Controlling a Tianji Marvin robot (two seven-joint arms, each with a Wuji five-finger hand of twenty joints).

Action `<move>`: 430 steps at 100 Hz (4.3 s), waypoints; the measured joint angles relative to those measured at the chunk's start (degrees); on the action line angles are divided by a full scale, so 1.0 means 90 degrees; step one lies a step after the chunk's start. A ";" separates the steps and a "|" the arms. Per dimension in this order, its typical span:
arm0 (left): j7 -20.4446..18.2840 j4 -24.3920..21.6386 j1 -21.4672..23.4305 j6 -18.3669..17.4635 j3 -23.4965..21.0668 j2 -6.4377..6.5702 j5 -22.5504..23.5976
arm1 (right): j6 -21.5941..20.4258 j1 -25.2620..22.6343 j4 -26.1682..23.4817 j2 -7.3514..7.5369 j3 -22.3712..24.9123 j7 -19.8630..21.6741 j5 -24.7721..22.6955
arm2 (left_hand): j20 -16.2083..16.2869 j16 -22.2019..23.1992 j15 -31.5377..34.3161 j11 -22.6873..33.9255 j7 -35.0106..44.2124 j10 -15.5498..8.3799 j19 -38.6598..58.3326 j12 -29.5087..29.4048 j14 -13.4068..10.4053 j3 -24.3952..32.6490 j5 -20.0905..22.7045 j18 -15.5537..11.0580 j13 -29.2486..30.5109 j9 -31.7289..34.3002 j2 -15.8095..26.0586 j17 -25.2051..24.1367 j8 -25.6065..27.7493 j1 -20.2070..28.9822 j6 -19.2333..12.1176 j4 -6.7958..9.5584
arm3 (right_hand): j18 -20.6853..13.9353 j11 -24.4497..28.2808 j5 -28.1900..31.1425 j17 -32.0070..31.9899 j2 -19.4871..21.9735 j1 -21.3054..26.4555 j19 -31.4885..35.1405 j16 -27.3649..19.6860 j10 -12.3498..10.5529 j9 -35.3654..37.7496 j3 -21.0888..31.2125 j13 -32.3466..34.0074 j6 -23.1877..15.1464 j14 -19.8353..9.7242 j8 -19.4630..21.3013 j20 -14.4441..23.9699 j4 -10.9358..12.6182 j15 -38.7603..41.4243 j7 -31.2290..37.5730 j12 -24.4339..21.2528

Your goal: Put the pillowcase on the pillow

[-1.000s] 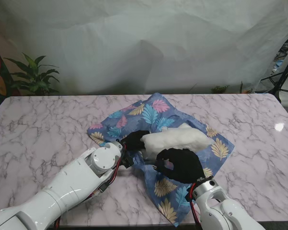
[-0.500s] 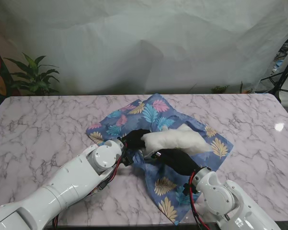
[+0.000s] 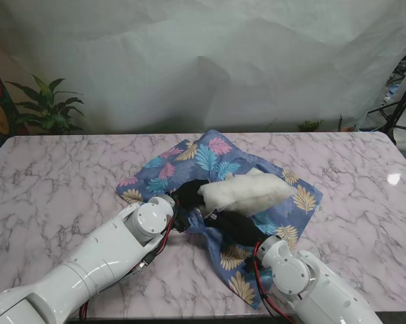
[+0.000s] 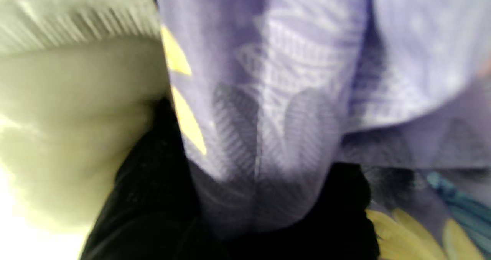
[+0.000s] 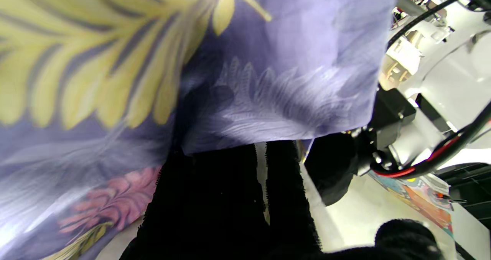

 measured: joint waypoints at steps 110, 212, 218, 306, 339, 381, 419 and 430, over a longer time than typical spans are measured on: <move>-0.0599 -0.0003 -0.0051 -0.0370 0.0000 0.0174 -0.0098 | -0.1127 0.0906 0.1098 -0.0226 -0.0435 -0.0751 -0.0978 | -0.0160 -0.0100 -0.0005 0.0005 0.0003 0.0109 0.0000 -0.0053 0.0057 0.0000 -0.0013 0.0062 0.0027 0.0000 0.0154 -0.0002 0.0001 -0.0026 0.0124 0.0000 | 0.1761 0.2430 0.3513 0.3191 0.0154 0.0541 0.3205 0.2618 -0.0339 0.4246 -0.0341 0.4006 -0.1582 0.0451 0.3091 0.0919 0.0077 0.5199 0.3578 0.1894; -0.0755 0.0084 -0.0217 -0.0614 0.0328 0.0215 0.0268 | 0.1969 -0.0033 -0.2001 0.0670 0.0570 0.3231 -0.2376 | -0.0160 -0.0100 -0.0005 0.0074 0.0003 0.0094 0.0010 -0.0054 0.0049 -0.0004 -0.0016 0.0077 0.0081 0.0000 0.0243 -0.0002 0.0092 -0.0054 0.0125 0.0000 | 0.0320 0.2046 -0.0784 0.5756 -0.0803 -0.0478 0.6462 0.3012 0.0574 0.0713 0.0970 0.4053 0.0172 -0.0286 0.0570 0.2739 0.0125 0.5875 0.1077 0.0915; -0.0771 0.0078 -0.0217 -0.0613 0.0330 0.0216 0.0283 | 0.2058 -0.0056 -0.2223 0.0729 0.0557 0.3548 -0.2895 | -0.0160 -0.0100 -0.0005 0.0080 0.0003 0.0078 0.0010 -0.0054 0.0049 -0.0004 -0.0016 0.0077 0.0081 0.0000 0.0240 -0.0002 0.0096 -0.0055 0.0120 0.0000 | 0.0407 0.2044 -0.0493 0.5754 -0.0797 -0.0478 0.6373 0.2958 0.0579 0.1010 0.0891 0.4046 0.0179 -0.0209 0.0553 0.2686 0.0125 0.5426 0.1074 0.0855; -0.0934 -0.0202 -0.0146 -0.0424 0.0340 0.0281 0.0470 | 0.1167 -0.0687 -0.3396 0.1031 0.1832 0.5477 -0.3529 | -0.0160 -0.0100 0.0012 0.0241 0.0073 -0.0042 0.0021 -0.0054 -0.0014 -0.0004 -0.0016 0.0074 0.0160 0.0000 0.0219 0.0012 0.0159 -0.0164 0.0032 0.0000 | 0.1528 0.0964 0.0249 0.3492 -0.0212 -0.1223 0.3379 0.2395 -0.0915 0.2105 0.0691 0.3038 -0.1725 0.0139 0.2155 0.0385 0.0126 0.2280 0.1067 0.1560; -0.0996 -0.0316 -0.0120 -0.0308 0.0321 0.0320 0.0520 | 0.1450 -0.1282 -0.3727 0.0926 0.2275 0.4335 -0.3911 | -0.0160 -0.0100 0.0012 0.0242 0.0073 -0.0096 0.0022 -0.0054 -0.0056 -0.0004 -0.0016 0.0046 0.0163 0.0000 0.0219 0.0012 0.0159 -0.0166 -0.0018 0.0000 | 0.0696 0.3129 0.2002 0.5437 -0.1224 -0.0835 0.5767 0.3677 -0.0621 0.3775 0.1393 0.3997 -0.1583 -0.0046 0.3500 0.1599 0.0128 0.6404 0.3127 0.2288; -0.0959 -0.0442 -0.0118 -0.0134 0.0353 0.0355 0.0657 | 0.0830 -0.1309 -0.3276 0.0805 0.2094 0.3375 -0.0537 | -0.0152 -0.0094 0.0289 0.0451 0.0199 -0.0142 0.0107 -0.0054 -0.0117 -0.0005 -0.0016 0.0021 0.0255 0.0069 0.0219 0.0012 0.0177 -0.0177 -0.0047 0.0000 | 0.0114 0.5977 0.4264 0.5966 -0.2819 -0.0335 0.6499 0.5902 -0.1617 0.4735 0.4364 0.4283 -0.1963 -0.0891 0.4516 0.5410 0.0001 0.9252 0.4477 0.3655; -0.1604 -0.0597 -0.0086 -0.1100 0.0373 0.0732 0.0896 | 0.0784 -0.0936 -0.3008 0.0748 0.1833 0.3377 -0.0330 | 0.0443 0.0367 -0.0133 -0.0291 -0.2642 -0.0039 -0.1344 -0.0742 -0.0231 -0.0345 -0.1301 -0.0548 -0.3489 -0.3232 0.1347 -0.3710 -0.0060 -0.0766 0.0128 0.0829 | 0.0113 0.6079 0.4364 0.5971 -0.2819 -0.0335 0.6510 0.5982 -0.1635 0.4744 0.4437 0.4284 -0.1987 -0.0900 0.4524 0.5420 -0.0004 0.9256 0.4557 0.3730; -0.1832 -0.0592 -0.0146 -0.1488 0.0403 0.0876 0.1045 | 0.0826 -0.0931 -0.2973 0.0742 0.1868 0.3400 -0.0322 | 0.0490 -0.0098 -0.0958 -0.1531 -0.3545 0.0019 -0.2342 -0.1512 -0.0301 -0.0038 -0.1700 -0.0713 -0.4419 -0.3837 0.1483 -0.4384 -0.0208 -0.1233 0.0153 0.1060 | 0.0106 0.6107 0.4366 0.5972 -0.2819 -0.0335 0.6510 0.5992 -0.1646 0.4744 0.4438 0.4284 -0.2033 -0.0905 0.4524 0.5421 -0.0004 0.9256 0.4619 0.3733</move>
